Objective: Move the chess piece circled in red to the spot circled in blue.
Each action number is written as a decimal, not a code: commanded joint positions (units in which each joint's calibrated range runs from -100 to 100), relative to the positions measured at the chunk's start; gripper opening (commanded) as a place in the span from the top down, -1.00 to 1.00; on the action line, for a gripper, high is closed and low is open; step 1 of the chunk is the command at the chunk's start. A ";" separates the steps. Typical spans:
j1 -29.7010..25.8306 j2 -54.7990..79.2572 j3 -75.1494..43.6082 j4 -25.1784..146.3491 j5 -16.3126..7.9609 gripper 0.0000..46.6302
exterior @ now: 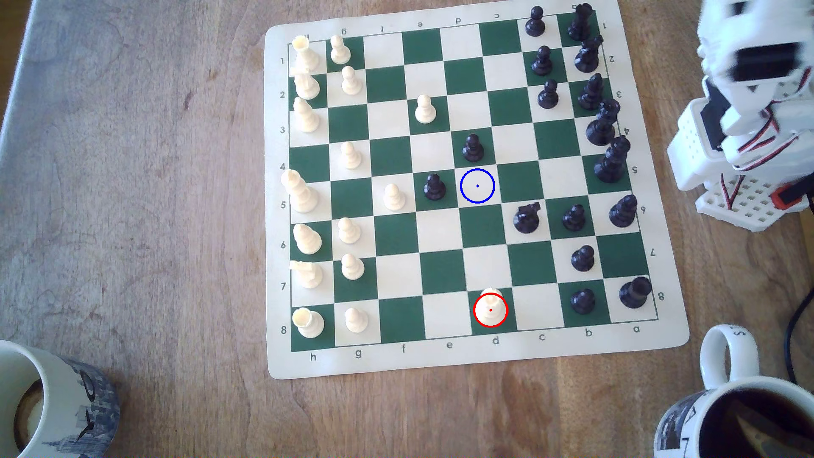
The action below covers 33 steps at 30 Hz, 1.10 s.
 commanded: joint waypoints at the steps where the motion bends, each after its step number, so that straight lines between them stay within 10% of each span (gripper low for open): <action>1: 1.27 0.06 -13.53 30.42 -0.15 0.99; 11: -3.19 15.93 -46.62 89.55 -0.15 0.98; 26: -22.66 43.86 -52.43 98.23 -3.17 0.94; 33: -23.52 49.46 -57.23 101.35 -6.15 0.50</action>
